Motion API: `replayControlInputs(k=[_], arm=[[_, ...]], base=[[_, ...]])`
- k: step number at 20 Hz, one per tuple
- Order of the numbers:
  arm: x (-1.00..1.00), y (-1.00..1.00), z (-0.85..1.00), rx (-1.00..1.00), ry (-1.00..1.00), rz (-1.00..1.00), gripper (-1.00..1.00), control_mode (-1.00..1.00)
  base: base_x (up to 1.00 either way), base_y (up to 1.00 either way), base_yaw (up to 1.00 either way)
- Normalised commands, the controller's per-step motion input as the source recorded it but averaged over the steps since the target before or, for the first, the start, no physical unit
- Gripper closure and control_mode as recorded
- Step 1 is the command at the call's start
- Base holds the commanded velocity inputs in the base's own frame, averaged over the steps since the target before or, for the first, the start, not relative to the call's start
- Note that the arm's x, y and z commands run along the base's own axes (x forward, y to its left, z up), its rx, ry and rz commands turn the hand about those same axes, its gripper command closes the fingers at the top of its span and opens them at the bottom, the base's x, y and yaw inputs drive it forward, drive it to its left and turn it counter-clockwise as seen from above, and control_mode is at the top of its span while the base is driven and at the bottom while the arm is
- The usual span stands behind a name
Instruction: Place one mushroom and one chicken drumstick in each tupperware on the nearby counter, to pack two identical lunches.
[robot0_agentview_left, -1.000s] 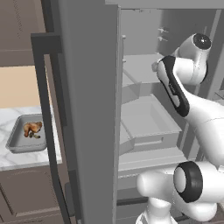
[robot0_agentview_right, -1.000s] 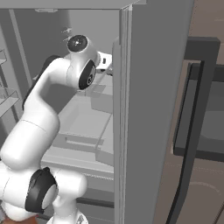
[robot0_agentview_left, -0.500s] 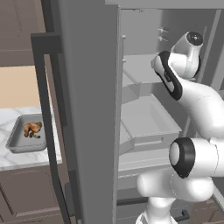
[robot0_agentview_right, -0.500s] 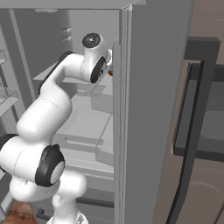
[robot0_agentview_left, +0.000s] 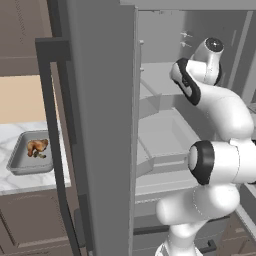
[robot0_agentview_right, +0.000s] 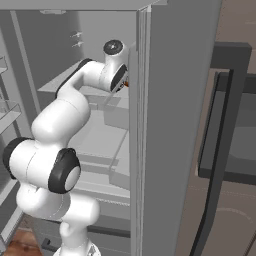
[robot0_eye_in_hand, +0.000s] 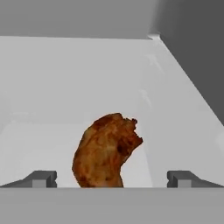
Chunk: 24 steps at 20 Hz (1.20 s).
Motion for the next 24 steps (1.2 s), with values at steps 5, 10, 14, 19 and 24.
replayControlInputs(k=[5, 10, 14, 19, 24], arm=[[0.09, -0.2, -0.08, 0.0, 0.04, 0.0, -1.0, -1.0], [0.18, 0.0, -0.15, 0.0, 0.02, 0.0, -1.0, -1.0], [0.0, 0.0, -0.26, 0.0, 0.0, 0.0, -1.0, -1.0], [0.0, 0.0, -0.31, 0.0, 0.0, 0.0, -1.0, -1.0], [0.0, 0.08, -0.39, -0.02, 0.0, 0.0, 1.0, -1.0]], base=[[0.0, 0.0, 0.0], [0.0, 0.0, 0.0], [0.0, 0.0, 0.0], [0.0, 0.0, 0.0], [0.0, 0.0, 0.0]])
